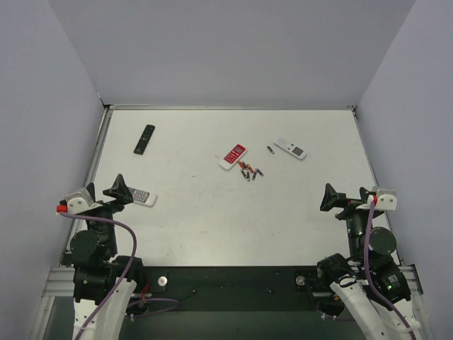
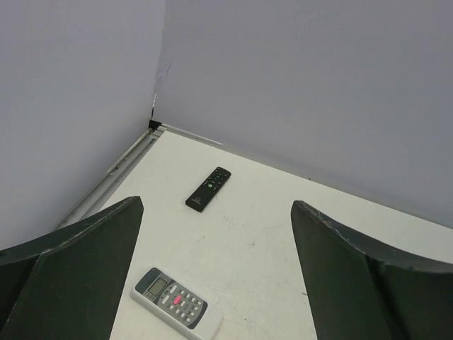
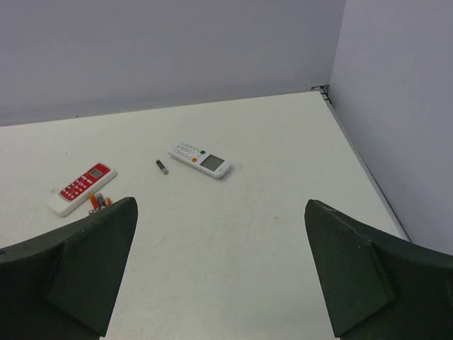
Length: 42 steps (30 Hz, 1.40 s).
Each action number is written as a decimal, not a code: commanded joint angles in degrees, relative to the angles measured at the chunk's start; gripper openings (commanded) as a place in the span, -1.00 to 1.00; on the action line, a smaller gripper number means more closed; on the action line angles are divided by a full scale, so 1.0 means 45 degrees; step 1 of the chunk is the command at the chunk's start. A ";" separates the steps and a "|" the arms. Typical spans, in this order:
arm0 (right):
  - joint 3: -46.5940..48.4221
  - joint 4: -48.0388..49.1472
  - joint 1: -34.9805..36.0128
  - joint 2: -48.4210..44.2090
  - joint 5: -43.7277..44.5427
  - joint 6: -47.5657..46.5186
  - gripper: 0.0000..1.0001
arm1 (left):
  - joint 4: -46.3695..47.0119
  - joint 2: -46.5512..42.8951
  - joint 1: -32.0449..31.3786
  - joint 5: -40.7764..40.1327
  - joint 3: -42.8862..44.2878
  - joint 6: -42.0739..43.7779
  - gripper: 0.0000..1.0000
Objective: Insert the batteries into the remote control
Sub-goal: Pick up the remote control from the center of the board.
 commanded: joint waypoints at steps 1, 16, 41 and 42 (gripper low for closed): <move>0.0227 0.0312 0.0080 0.0078 0.0408 0.0269 1.00 | 0.0118 0.0271 0.0086 0.0108 0.0154 -0.0446 0.95; 0.0032 0.0254 0.0080 -0.0195 -0.0118 0.1149 1.00 | -0.2710 0.3217 0.0125 -0.1161 0.1285 -0.3138 0.95; -0.0125 0.0215 0.0705 -0.1212 -0.0275 0.0914 1.00 | -0.8125 1.7864 0.0379 -0.3291 0.6381 -0.9450 0.95; -0.0163 0.0215 0.0724 -0.1231 -0.0275 0.0895 1.00 | -0.8067 1.8101 0.0398 -0.3252 0.6519 -0.9469 0.95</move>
